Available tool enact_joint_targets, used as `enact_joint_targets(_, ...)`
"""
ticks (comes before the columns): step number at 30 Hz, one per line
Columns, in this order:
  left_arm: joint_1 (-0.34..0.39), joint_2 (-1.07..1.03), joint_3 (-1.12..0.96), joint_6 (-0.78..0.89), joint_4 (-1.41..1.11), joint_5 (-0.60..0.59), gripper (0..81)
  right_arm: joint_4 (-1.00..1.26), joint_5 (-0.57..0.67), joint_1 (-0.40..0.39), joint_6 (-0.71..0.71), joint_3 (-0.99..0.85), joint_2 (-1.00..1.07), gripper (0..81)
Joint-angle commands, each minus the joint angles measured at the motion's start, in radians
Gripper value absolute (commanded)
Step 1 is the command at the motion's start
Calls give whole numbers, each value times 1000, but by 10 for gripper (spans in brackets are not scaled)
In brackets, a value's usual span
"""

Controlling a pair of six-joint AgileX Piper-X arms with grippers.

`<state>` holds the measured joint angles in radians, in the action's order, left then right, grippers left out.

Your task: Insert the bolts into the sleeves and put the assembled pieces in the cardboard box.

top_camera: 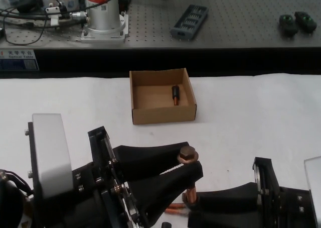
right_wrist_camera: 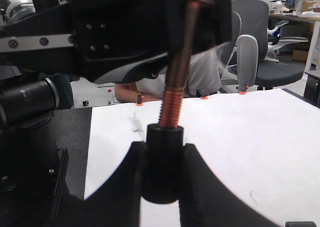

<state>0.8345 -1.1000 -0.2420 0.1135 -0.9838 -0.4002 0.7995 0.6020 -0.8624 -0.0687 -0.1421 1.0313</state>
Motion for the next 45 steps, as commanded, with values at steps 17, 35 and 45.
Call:
enact_joint_targets(17,-2,-4,8,8,13,-147,6,89,14,-2,-45,-11,-14,55)
enact_joint_targets(35,-2,-2,75,-46,18,-144,6,104,14,-2,-50,-11,-14,55)
enact_joint_targets(45,-2,-2,75,-39,18,-144,6,104,14,-2,-50,-11,-14,55)
